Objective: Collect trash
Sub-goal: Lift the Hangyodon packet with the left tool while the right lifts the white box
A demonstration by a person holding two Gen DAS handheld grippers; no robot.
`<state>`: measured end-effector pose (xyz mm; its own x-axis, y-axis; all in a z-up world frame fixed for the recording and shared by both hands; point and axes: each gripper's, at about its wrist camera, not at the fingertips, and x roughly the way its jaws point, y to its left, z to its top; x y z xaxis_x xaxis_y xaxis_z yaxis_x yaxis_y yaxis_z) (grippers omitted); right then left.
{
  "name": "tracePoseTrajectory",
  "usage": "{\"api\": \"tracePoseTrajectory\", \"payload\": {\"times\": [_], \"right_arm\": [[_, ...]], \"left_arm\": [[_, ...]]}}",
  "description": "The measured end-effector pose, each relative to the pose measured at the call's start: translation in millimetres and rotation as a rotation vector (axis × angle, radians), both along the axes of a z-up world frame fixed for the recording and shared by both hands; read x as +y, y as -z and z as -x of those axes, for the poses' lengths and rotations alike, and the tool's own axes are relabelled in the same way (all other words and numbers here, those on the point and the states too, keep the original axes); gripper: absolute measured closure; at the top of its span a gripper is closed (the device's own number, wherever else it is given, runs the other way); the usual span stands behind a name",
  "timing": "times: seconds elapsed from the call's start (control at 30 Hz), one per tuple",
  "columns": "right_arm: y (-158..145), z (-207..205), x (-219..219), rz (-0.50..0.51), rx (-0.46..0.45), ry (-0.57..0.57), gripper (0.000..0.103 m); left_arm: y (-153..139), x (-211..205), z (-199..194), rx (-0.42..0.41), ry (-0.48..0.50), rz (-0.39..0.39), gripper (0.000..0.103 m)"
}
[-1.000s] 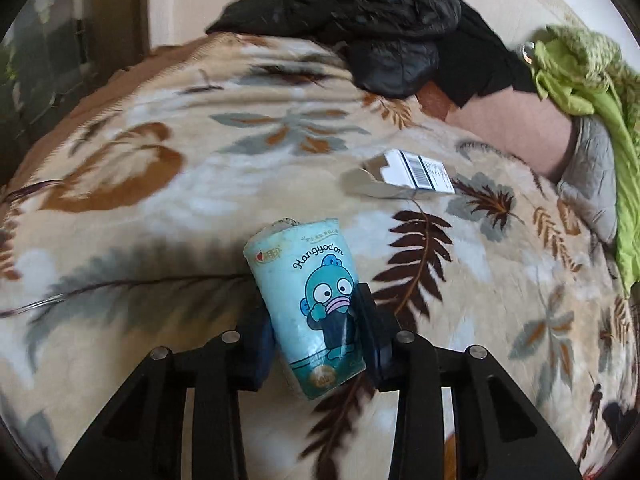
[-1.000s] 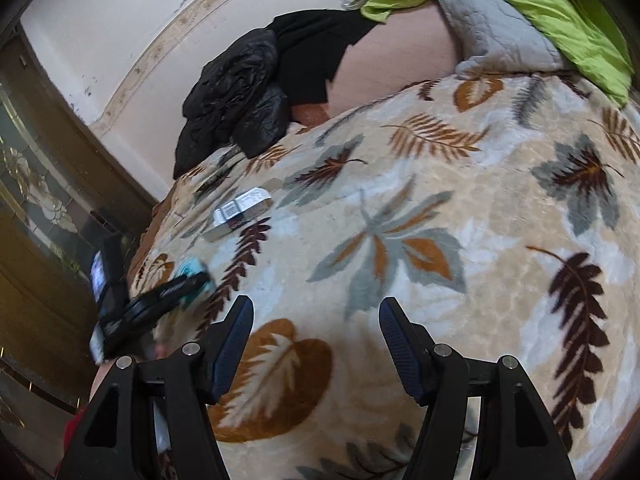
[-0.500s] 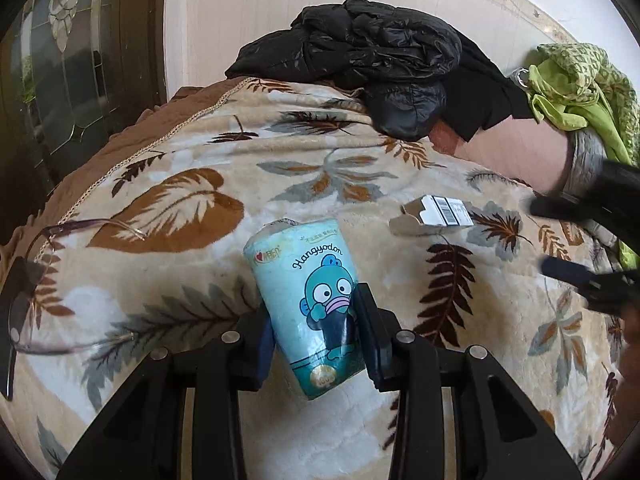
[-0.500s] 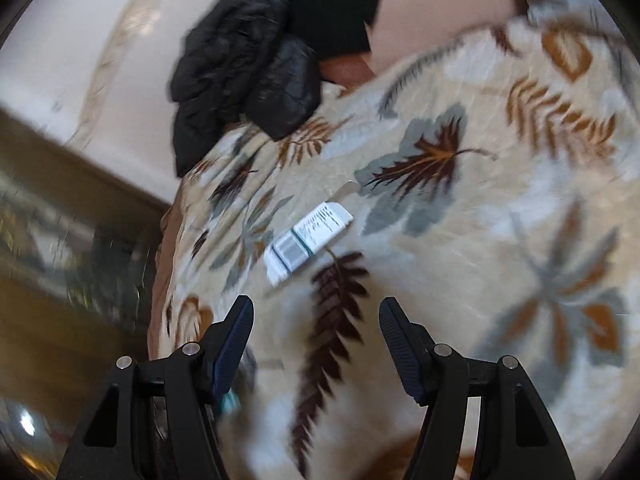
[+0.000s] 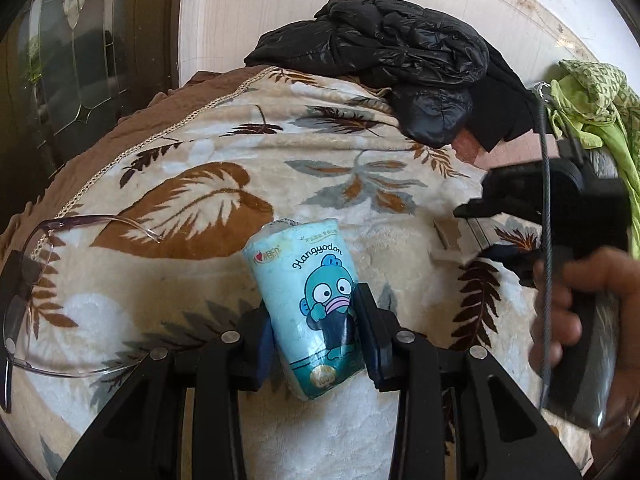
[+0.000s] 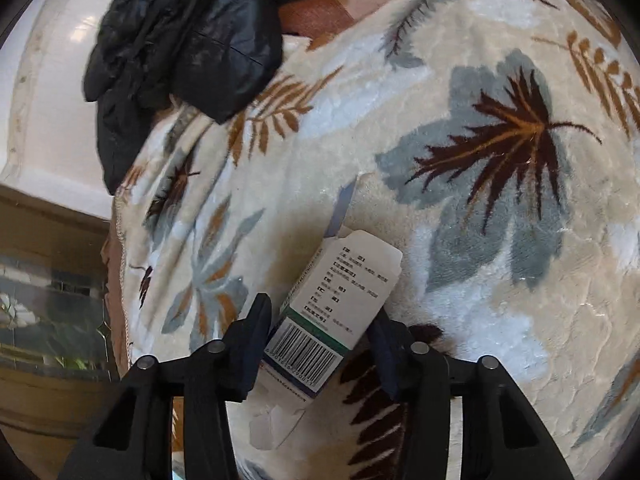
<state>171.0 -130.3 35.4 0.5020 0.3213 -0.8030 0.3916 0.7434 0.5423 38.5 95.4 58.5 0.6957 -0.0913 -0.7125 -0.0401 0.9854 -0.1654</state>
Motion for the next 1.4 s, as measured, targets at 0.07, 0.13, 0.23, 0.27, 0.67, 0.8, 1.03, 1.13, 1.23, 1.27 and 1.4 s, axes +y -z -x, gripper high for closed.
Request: {"api": "tracePoseTrajectory", "payload": {"times": [0.07, 0.13, 0.23, 0.27, 0.67, 0.8, 1.03, 1.13, 1.23, 1.27, 1.4], "right_arm": [[-10.0, 18.3, -4.0, 0.053, -0.043, -0.052, 0.061], [-21.2, 47.6, -12.1, 0.094, -0.104, -0.095, 0.062], [-32.9, 93.5, -24.2, 0.138, -0.167, -0.135, 0.062], [-36.7, 113.6, -27.6, 0.157, -0.193, -0.145, 0.062], [-47.6, 228.3, -53.5, 0.336, -0.370, -0.174, 0.062], [-49.2, 229.8, -65.1, 0.327, -0.381, -0.149, 0.062], [-48.6, 228.6, -69.8, 0.309, -0.383, -0.151, 0.062], [-47.4, 227.2, -68.4, 0.303, -0.384, -0.155, 0.062], [-46.1, 225.7, -64.9, 0.301, -0.381, -0.164, 0.062], [-46.3, 225.6, -64.1, 0.299, -0.381, -0.167, 0.062], [-49.8, 229.4, -64.3, 0.305, -0.388, -0.159, 0.062]], "left_arm": [[-1.4, -3.0, 0.7, -0.005, 0.009, 0.007, 0.068], [-3.1, -11.2, 3.2, -0.012, 0.033, 0.007, 0.068], [-5.9, -25.5, 9.9, -0.022, 0.075, 0.011, 0.068], [-7.1, -30.2, 12.7, -0.026, 0.088, 0.012, 0.068], [-12.0, -96.8, 42.6, -0.084, 0.234, -0.100, 0.068], [-10.4, -112.4, 46.1, -0.096, 0.260, -0.129, 0.068], [-8.2, -127.5, 48.1, -0.108, 0.289, -0.163, 0.068], [-8.4, -128.7, 48.6, -0.111, 0.293, -0.167, 0.068], [-8.7, -128.8, 48.8, -0.112, 0.291, -0.165, 0.068], [-9.5, -128.6, 49.0, -0.114, 0.291, -0.163, 0.068], [-14.1, -130.1, 51.5, -0.122, 0.299, -0.147, 0.068]]}}
